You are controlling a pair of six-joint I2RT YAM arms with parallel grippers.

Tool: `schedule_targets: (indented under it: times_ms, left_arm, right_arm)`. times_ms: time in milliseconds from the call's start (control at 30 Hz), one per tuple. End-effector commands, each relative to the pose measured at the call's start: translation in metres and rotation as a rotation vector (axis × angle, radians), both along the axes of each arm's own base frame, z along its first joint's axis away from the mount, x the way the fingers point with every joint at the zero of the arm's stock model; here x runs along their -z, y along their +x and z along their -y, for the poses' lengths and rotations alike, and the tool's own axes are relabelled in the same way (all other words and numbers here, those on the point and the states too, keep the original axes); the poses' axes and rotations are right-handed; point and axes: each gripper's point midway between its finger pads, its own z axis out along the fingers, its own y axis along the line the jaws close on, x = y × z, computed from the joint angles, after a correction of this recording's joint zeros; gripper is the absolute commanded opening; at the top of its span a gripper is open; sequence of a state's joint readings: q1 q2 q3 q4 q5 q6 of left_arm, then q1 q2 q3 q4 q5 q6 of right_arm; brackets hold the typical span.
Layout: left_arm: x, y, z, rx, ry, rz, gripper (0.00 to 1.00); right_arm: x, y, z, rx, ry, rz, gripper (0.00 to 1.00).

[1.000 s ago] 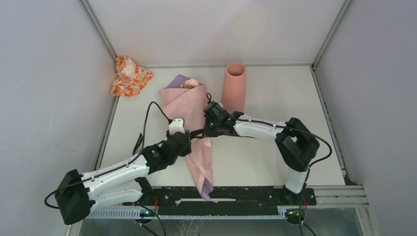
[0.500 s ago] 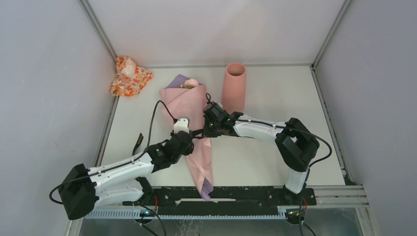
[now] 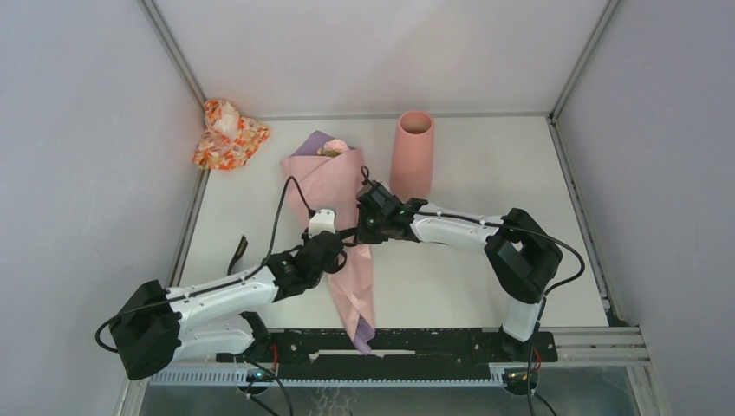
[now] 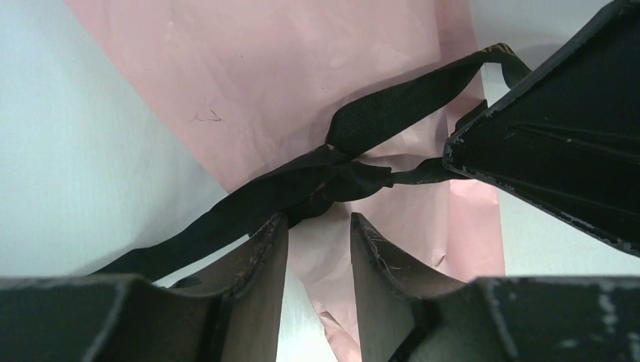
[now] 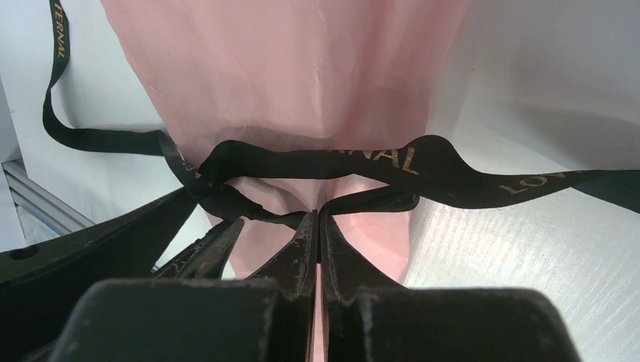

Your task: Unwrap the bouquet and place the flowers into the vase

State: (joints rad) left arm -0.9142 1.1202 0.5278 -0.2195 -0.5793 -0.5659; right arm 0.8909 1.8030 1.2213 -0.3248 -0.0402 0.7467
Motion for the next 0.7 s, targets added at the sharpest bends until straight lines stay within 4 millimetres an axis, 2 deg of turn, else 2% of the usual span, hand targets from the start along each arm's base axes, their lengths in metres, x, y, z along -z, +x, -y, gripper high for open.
schedule_targets:
  times_ms: [0,267,667]
  left_arm:
    - [-0.039,0.017,0.007,-0.025,-0.044,0.100,0.41]
    - [-0.040,0.019,0.007,-0.029,-0.037,0.103,0.41]
    - [-0.012,0.022,0.017,-0.023,0.000,0.051,0.39]
  right_arm:
    - [-0.020,0.006,-0.019,-0.021,0.070,0.045,0.05]
    - [-0.019,0.005,-0.020,-0.026,0.071,0.041,0.05]
    - [-0.022,0.001,-0.021,-0.033,0.080,0.046,0.04]
